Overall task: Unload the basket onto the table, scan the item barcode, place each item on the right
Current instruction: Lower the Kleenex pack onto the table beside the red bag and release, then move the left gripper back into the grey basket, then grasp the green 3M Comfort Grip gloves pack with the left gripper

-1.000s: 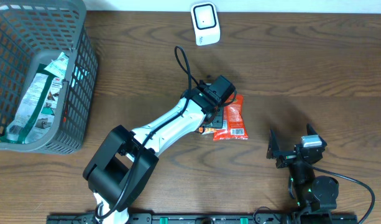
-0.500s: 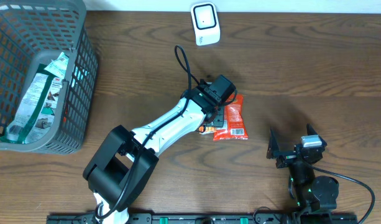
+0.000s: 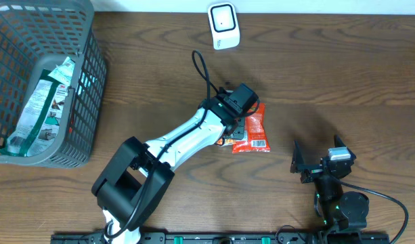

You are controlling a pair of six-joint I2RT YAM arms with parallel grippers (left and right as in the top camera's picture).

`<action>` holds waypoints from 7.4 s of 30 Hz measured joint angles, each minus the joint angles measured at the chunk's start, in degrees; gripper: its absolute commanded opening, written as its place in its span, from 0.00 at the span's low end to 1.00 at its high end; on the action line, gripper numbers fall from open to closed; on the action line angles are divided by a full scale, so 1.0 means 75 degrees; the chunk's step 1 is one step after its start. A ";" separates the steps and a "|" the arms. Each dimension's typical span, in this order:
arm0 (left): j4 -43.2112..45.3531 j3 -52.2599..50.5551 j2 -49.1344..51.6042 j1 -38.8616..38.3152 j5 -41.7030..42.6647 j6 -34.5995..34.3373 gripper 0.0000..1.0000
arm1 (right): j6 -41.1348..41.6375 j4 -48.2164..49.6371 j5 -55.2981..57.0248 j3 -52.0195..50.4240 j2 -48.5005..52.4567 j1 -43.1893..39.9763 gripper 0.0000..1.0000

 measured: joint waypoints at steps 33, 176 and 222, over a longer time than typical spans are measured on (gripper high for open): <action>-0.0210 0.0000 0.0318 -0.0047 -0.0026 -0.0697 0.19 | 0.0000 0.0000 0.0000 0.0000 0.0000 0.0000 0.99; -0.2731 0.2736 0.1763 0.8964 -0.0854 0.4144 0.81 | 0.0000 0.0000 0.0000 0.0000 0.0000 0.0003 0.99; -0.2069 0.1982 0.0297 0.9547 -0.0251 0.3255 0.07 | 0.0000 0.0000 0.0000 0.0000 0.0000 0.0003 0.99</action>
